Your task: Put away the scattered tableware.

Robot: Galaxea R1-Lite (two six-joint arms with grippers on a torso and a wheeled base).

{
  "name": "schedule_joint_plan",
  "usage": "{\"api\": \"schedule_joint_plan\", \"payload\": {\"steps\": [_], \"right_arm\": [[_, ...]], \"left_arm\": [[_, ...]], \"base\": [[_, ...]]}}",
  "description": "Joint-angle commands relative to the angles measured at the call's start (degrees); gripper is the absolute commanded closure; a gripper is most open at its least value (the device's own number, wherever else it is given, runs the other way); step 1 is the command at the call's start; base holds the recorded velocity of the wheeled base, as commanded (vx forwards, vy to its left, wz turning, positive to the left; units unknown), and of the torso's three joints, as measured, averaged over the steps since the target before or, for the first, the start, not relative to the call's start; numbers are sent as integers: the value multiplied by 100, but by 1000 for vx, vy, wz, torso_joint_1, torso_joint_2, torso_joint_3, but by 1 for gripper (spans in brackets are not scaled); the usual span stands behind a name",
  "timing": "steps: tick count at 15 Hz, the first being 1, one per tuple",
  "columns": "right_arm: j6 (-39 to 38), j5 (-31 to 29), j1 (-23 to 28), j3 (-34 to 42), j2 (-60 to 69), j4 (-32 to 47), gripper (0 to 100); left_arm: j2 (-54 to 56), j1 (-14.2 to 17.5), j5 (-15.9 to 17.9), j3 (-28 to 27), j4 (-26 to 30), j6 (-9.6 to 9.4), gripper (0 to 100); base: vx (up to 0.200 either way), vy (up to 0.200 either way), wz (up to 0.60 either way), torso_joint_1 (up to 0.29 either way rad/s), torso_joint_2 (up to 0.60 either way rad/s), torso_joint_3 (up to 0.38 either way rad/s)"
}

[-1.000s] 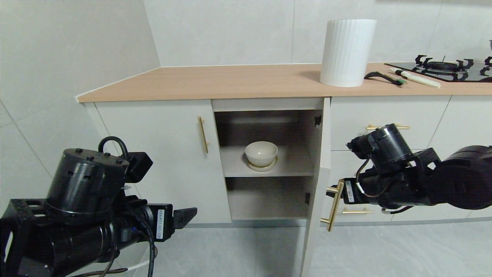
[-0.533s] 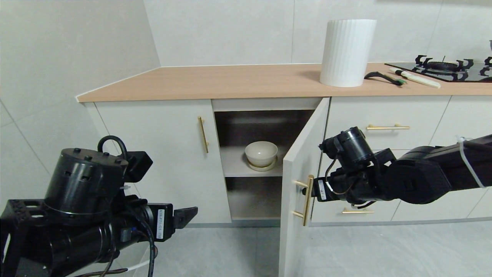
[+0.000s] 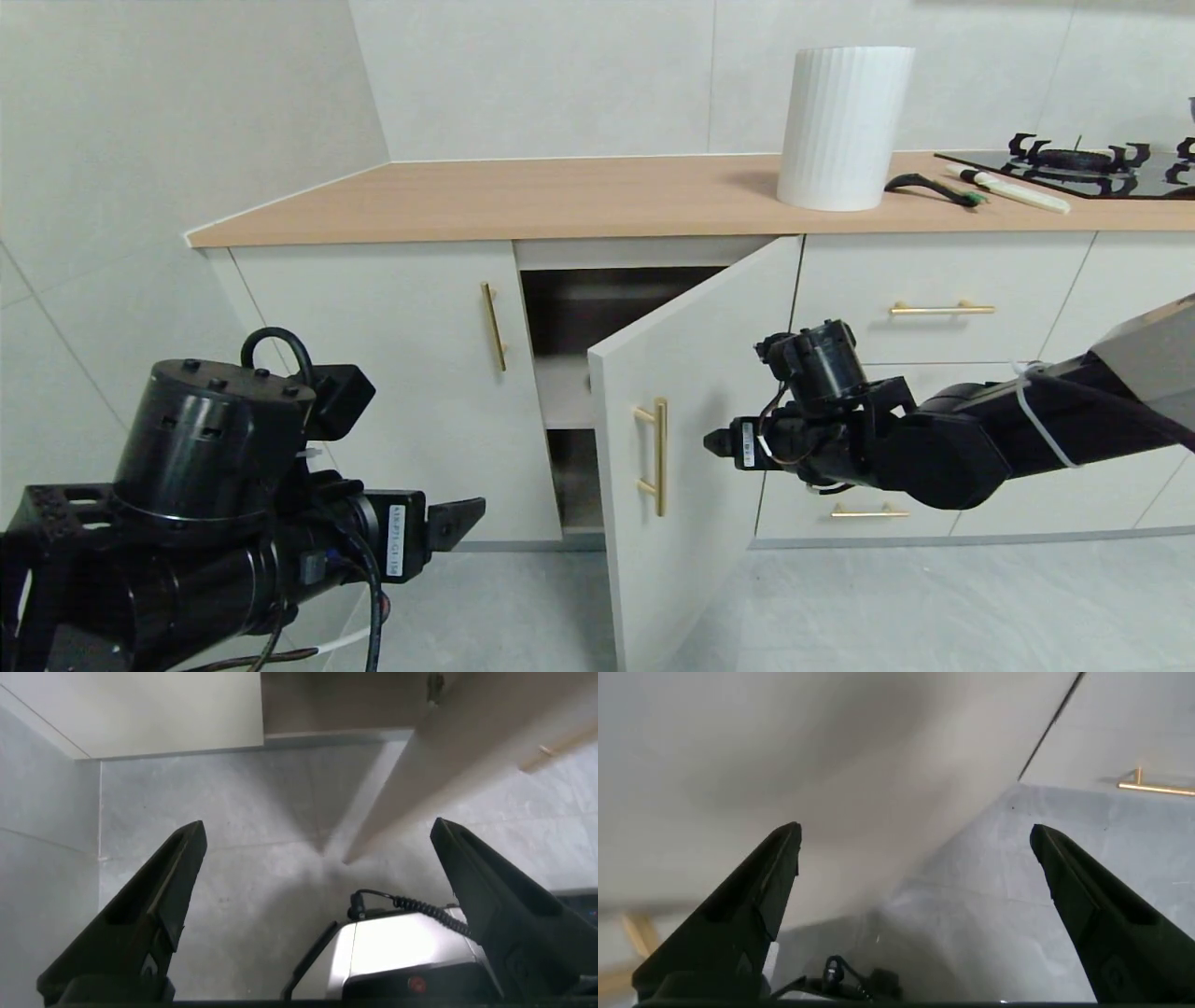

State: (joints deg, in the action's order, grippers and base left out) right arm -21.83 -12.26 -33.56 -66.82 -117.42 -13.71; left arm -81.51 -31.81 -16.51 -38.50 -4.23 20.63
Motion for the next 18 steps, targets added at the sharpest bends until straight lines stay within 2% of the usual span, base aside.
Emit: {"api": "schedule_joint_plan", "payload": {"steps": [1,4,6,12,18], "right_arm": [[-137,-4,-1,-16,-123,-175,0],[-357,-13,-1,-112,-325,-632,0],[-374,-13,-1,-112,-343,-668,0],[-559,-13,-142,-147,-484,-676,0],[-1781,-57,-221,-1062,-1116,-659,0]], "left_arm": [[21,8,-2,-9,1,12,0],[30,34,-11,-17,1,12,0],[-6,34,-11,-9,1,12,0],[30,34,-11,-9,1,12,0],[12,34,-2,0,1,12,0]], "base": [[0,0,0,0,0,0],[200,0,0,2,2,-2],[200,0,0,2,0,2],[0,0,0,0,0,0],[0,0,0,0,0,0]]}}
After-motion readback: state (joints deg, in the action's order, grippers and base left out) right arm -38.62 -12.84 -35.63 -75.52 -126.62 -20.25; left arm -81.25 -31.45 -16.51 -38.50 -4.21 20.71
